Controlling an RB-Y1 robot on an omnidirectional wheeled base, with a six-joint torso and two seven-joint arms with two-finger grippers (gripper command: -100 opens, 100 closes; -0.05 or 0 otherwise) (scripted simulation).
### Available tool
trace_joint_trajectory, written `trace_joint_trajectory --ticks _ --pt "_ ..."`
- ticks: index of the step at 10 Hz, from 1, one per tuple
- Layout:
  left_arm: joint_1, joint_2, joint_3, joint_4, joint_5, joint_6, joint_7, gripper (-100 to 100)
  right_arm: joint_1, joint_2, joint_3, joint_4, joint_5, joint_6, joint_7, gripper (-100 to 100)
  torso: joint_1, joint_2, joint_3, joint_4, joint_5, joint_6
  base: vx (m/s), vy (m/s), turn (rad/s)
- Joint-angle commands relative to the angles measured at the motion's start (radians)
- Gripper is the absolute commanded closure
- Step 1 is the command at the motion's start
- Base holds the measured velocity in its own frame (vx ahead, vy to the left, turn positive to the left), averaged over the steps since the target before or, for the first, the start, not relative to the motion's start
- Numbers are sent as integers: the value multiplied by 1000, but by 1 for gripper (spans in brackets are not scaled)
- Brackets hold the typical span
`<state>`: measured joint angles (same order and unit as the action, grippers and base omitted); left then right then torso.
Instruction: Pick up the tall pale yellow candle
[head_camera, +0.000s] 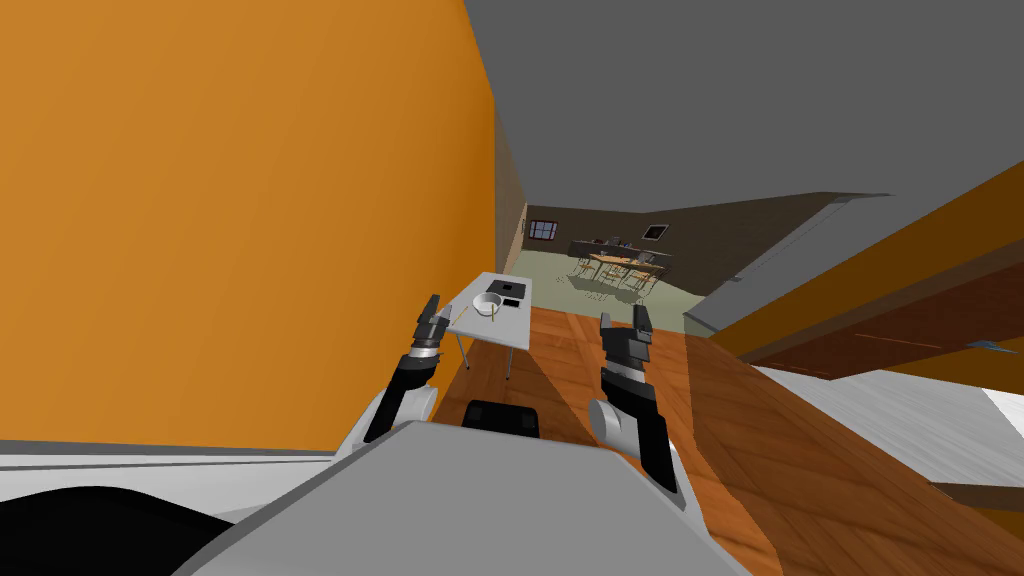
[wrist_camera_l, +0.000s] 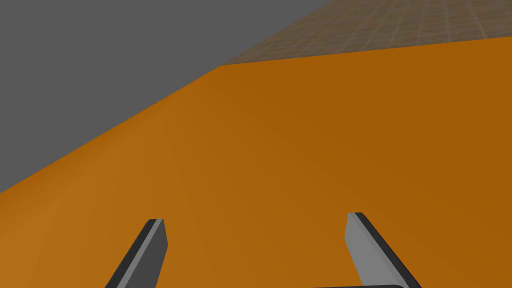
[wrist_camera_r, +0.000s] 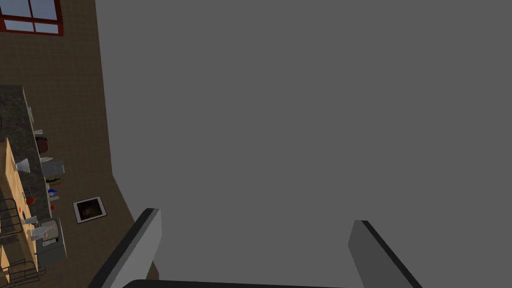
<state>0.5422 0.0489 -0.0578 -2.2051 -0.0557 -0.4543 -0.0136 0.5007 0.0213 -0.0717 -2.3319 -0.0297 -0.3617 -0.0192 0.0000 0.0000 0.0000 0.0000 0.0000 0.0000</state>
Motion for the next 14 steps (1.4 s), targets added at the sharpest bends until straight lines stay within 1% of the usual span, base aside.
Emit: trace_joint_trajectory --ticks 1,2,3,4,8,14 --pt "-6 31 5 15 -11 2 -14 -100 0 0 0 0 0 0 0 0 0 0 0 0 0 0 4 -17 -5" --pt "-16 54 13 36 -27 4 -35 -100 0 0 0 0 0 0 0 0 -1 0 0 0 0 0 20 -52 -8" --pt "-22 63 18 50 -37 5 -48 -100 0 0 0 0 0 0 0 0 -3 -1 -1 0 0 0 21 -60 -4" --pt "-36 77 30 82 -61 9 -80 -100 0 0 0 0 0 0 0 0 -4 -1 -1 0 -1 0 38 -72 -11" --pt "-70 92 58 159 -118 18 -153 -100 0 0 0 0 0 0 0 0 -5 -2 -1 -1 -1 0 31 -77 -7" --pt "-120 102 100 274 -203 30 -263 -100 0 0 0 0 0 0 0 0 -4 -2 -1 0 -1 0 26 -66 -7"
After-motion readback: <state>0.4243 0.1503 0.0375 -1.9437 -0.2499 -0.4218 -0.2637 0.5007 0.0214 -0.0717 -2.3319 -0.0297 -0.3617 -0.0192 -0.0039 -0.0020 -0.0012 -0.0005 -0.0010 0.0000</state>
